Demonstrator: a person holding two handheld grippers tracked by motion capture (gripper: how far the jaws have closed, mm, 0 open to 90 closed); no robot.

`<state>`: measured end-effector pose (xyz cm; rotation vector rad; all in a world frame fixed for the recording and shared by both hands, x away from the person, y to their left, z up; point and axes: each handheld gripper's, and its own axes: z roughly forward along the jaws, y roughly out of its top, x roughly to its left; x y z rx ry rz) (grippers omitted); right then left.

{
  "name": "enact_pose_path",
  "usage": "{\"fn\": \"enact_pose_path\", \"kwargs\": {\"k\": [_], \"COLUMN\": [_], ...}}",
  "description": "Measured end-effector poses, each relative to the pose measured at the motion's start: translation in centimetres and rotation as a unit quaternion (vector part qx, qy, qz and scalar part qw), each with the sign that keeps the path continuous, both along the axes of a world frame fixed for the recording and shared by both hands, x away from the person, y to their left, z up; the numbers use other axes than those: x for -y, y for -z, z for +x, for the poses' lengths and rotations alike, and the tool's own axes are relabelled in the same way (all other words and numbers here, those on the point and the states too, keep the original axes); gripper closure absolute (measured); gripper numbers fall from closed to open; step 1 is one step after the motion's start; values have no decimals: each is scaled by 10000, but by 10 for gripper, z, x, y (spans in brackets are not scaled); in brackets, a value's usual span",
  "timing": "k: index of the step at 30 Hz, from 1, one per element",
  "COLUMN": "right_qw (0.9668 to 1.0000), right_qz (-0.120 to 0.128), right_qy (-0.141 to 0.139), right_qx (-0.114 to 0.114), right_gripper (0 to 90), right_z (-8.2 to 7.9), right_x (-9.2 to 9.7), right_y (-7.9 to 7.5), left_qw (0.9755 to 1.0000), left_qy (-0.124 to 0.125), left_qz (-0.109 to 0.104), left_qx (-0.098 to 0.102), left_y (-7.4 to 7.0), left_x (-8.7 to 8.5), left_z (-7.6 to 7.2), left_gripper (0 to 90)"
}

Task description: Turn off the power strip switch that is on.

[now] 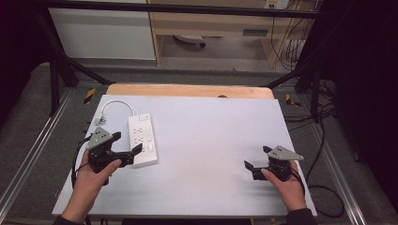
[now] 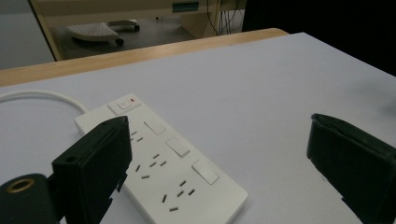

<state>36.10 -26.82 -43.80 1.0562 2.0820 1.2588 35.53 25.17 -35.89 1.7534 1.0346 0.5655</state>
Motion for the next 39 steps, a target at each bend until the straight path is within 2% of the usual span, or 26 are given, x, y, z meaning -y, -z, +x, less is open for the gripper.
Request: {"fn": "enact_pose_path", "kwargs": {"k": [9, 16, 25, 39], "right_qw": [10000, 10000, 10000, 10000], "right_qz": [-17, -15, -6, 8], "right_qy": [-14, -21, -30, -30], "right_qx": [-25, -23, 2, 10], "right_gripper": [38, 38, 38, 38], "right_z": [0, 0, 0, -1], "right_x": [-1, -1, 0, -1], "right_y": [0, 0, 0, 0], "left_qw": [9999, 9997, 9991, 9990], "left_qy": [2, 113, 194, 189], "left_qz": [71, 161, 363, 391], "left_qx": [83, 119, 102, -52], "left_y": [-11, -20, -24, -19], "left_x": [11, 23, 34, 39], "left_z": [11, 20, 30, 44], "left_gripper": [68, 69, 68, 68]}}
